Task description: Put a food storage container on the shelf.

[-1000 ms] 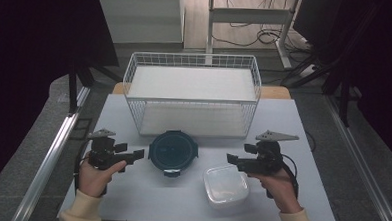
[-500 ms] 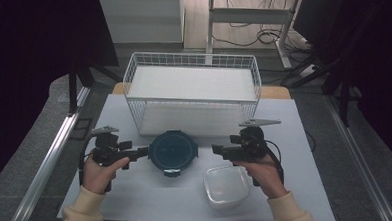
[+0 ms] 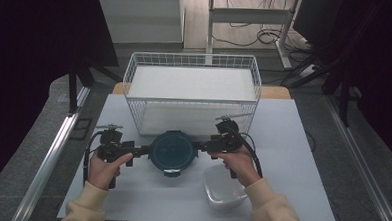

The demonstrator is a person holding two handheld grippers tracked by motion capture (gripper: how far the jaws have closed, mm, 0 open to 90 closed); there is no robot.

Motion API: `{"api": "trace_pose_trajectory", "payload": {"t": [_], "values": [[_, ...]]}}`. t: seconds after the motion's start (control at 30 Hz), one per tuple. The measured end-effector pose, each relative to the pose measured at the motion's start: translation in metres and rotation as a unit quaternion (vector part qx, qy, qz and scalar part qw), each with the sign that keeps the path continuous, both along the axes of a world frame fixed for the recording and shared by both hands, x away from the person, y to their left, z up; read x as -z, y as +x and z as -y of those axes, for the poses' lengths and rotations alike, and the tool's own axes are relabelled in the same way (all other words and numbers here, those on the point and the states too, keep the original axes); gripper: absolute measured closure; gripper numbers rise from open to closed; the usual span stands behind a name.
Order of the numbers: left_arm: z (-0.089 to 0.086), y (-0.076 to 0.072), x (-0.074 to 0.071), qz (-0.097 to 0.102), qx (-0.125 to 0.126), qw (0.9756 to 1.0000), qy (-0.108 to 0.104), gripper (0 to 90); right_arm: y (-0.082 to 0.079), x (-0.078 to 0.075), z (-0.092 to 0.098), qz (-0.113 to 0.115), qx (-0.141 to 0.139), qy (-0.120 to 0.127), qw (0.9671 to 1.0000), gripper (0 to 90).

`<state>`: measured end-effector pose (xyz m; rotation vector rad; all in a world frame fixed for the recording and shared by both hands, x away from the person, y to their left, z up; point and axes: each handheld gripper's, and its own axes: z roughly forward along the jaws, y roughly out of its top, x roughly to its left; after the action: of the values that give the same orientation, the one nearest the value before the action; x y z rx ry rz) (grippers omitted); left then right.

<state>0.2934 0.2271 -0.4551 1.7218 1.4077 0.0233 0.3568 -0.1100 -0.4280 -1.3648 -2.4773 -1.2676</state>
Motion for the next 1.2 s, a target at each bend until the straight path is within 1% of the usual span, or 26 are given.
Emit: {"api": "trace_pose_trajectory", "payload": {"t": [0.07,0.1,0.13,0.17,0.23,0.27,0.3,0.33,0.37,0.4,0.47,0.5,0.53,0.57,0.6,0.67,0.7,0.73,0.77,0.8,0.87,1.0,1.1,1.2], "values": [[0.001,0.002,0.003,-0.004,-0.001,1.0,0.004,10.7,0.002,0.007,-0.006,-0.009,-0.001,-0.006,0.9999,14.7],[0.001,0.004,0.005,-0.009,0.002,0.9999,-0.006,10.7,0.005,0.013,-0.012,-0.022,-0.001,-0.006,0.9997,14.4],[0.001,0.004,0.005,-0.009,0.002,0.9999,-0.006,10.7,0.005,0.015,-0.014,-0.026,-0.002,-0.008,0.9996,14.4],[0.0,0.007,0.008,-0.016,0.001,0.9997,-0.017,10.6,0.007,0.018,-0.017,-0.032,-0.002,-0.008,0.9994,14.4],[0.0,0.009,0.009,-0.019,0.0,0.9997,-0.017,10.6,0.009,0.023,-0.022,-0.046,-0.002,-0.011,0.9989,14.2],[0.0,0.009,0.009,-0.019,0.0,0.9997,-0.017,10.6,0.009,0.023,-0.022,-0.046,-0.002,-0.011,0.9989,14.2],[0.0,0.012,0.011,-0.023,0.0,0.9995,-0.02,10.6,0.01,0.024,-0.024,-0.049,-0.002,-0.013,0.9987,14.2],[0.0,0.013,0.012,-0.025,0.001,0.9994,-0.023,10.6,0.011,0.028,-0.026,-0.054,0.0,-0.015,0.9985,14.0],[0.0,0.017,0.016,-0.034,0.003,0.9989,-0.033,10.7,0.014,0.031,-0.028,-0.064,0.002,-0.013,0.9979,13.7],[0.0,0.017,0.016,-0.034,0.003,0.9989,-0.033,10.6,0.014,0.031,-0.028,-0.064,0.002,-0.013,0.9979,13.7],[0.0,0.021,0.02,-0.043,0.005,0.9981,-0.044,10.6,0.017,0.035,-0.03,-0.077,0.005,-0.009,0.997,13.5],[0.0,0.023,0.023,-0.051,0.005,0.9976,-0.048,10.7,0.02,0.039,-0.032,-0.087,0.007,-0.01,0.9961,13.1],[0.0,0.023,0.023,-0.051,0.005,0.9976,-0.048,10.7,0.02,0.039,-0.032,-0.087,0.007,-0.01,0.9961,13.1],[-0.002,0.026,0.027,-0.059,0.005,0.9966,-0.056,10.7,0.022,0.042,-0.033,-0.095,0.008,-0.011,0.9953,13.1],[-0.002,0.026,0.027,-0.059,0.005,0.9966,-0.056,10.7,0.022,0.042,-0.033,-0.095,0.008,-0.011,0.9953,13.1],[-0.003,0.03,0.031,-0.069,0.005,0.9954,-0.066,10.7,0.025,0.045,-0.034,-0.107,0.01,-0.008,0.9942,12.9],[-0.002,0.031,0.033,-0.073,0.005,0.995,-0.068,10.7,0.027,0.047,-0.036,-0.114,0.013,-0.007,0.9934,12.9],[-0.002,0.031,0.033,-0.073,0.005,0.995,-0.068,10.8,0.027,0.047,-0.036,-0.114,0.013,-0.007,0.9934,12.9],[-0.001,0.033,0.037,-0.083,0.008,0.9938,-0.073,10.8,0.029,0.049,-0.037,-0.12,0.015,-0.007,0.9927,12.8],[-0.001,0.033,0.037,-0.083,0.008,0.9938,-0.073,10.7,0.029,0.049,-0.037,-0.12,0.015,-0.007,0.9927,12.8],[0.001,0.036,0.041,-0.092,0.011,0.9931,-0.071,10.8,0.03,0.051,-0.039,-0.124,0.017,-0.009,0.992,12.8],[0.004,0.041,0.047,-0.113,0.026,0.9895,-0.086,10.9,0.033,0.055,-0.04,-0.14,0.019,-0.007,0.99,12.7],[0.006,0.043,0.05,-0.125,0.03,0.9875,-0.092,11.7,0.034,0.056,-0.04,-0.15,0.016,-0.007,0.9885,13.1],[0.007,0.045,0.054,-0.134,0.034,0.9848,-0.105,12.5,0.035,0.057,-0.04,-0.156,0.021,0.0,0.9876,13.8]]}}
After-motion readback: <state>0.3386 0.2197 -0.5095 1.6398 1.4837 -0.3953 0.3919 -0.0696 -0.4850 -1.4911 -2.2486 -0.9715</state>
